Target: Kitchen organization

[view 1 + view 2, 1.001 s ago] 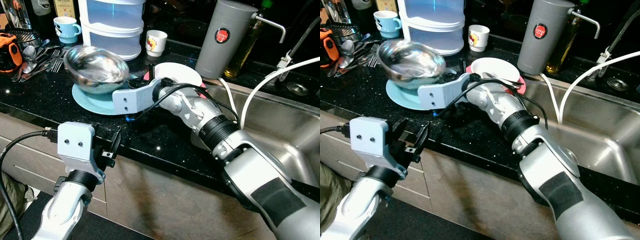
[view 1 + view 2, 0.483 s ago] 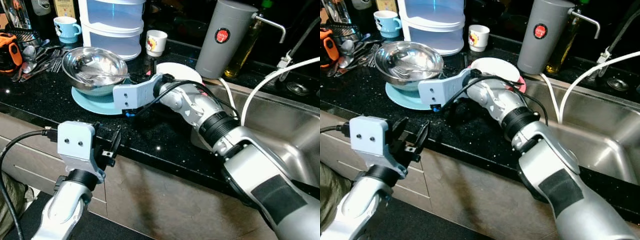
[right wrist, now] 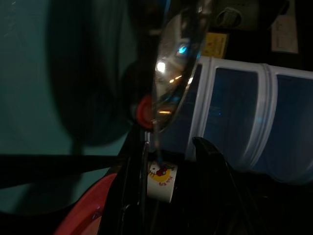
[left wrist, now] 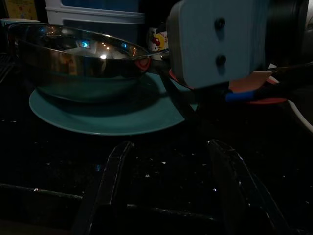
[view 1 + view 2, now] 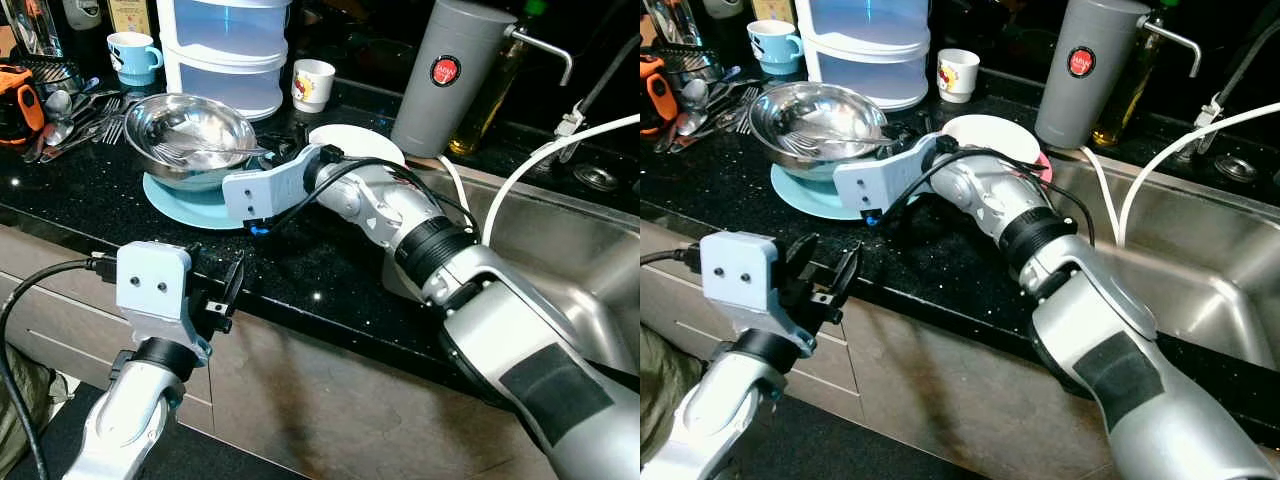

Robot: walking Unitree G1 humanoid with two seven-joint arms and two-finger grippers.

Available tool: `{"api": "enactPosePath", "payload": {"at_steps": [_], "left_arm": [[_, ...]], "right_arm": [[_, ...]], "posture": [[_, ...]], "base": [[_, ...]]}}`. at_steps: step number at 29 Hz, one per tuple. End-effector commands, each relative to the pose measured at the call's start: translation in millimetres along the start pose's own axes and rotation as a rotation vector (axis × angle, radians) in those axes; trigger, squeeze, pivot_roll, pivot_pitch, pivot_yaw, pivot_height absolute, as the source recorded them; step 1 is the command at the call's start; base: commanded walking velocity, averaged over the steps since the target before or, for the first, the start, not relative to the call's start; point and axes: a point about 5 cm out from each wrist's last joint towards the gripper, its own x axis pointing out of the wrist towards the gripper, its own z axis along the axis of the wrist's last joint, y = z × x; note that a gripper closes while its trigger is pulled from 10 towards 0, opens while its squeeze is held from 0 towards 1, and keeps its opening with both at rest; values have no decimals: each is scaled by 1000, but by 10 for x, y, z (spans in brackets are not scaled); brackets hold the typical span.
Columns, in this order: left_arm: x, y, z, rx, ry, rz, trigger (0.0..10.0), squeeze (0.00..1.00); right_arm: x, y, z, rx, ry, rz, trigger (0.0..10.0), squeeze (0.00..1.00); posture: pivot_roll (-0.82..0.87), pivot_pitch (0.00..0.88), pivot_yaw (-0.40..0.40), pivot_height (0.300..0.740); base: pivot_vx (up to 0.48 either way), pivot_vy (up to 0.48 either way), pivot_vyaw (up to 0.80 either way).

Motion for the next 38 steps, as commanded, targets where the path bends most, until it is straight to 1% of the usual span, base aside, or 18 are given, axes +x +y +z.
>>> {"api": "enactPosePath", "payload": {"at_steps": [1, 8, 18, 19, 20, 24, 25, 38], "left_arm": [[7, -24, -11, -8, 4, -17, 10000, 0], [18, -46, -3, -12, 0, -21, 10000, 0], [13, -54, 8, -18, -6, -9, 10000, 0], [12, -54, 8, -18, -6, -8, 10000, 0], [12, -56, 8, -19, -7, -8, 10000, 0], [9, -60, 9, -22, -8, -7, 10000, 0], [9, -62, 9, -22, -8, -7, 10000, 0], [14, -75, 9, -25, -9, -4, 10000, 0]], "right_arm": [[8, 19, -1, -25, 2, 14, 10000, 0], [55, 74, 74, -43, -17, 24, 10000, 0], [87, 4, 86, -34, 0, -30, 10000, 0], [87, 1, 83, -34, 2, -31, 10000, 561], [87, -3, 80, -35, 6, -36, 10000, 1000], [93, -24, 76, -58, 16, -60, 10000, 1000], [96, -10, 75, -55, 18, -49, 10000, 0], [121, 89, 59, -76, 56, -8, 10000, 0]], "posture": [[158, 25, -159, 740], [156, 29, -166, 740], [154, 32, -176, 740], [152, 33, -177, 740], [152, 33, -177, 740], [152, 34, -178, 740], [151, 34, -180, 740], [152, 37, -185, 740]], "base": [[0, 0, 0], [0, 0, 0], [0, 0, 0], [0, 0, 0], [0, 0, 0], [0, 0, 0], [0, 0, 0], [0, 0, 0]]}}
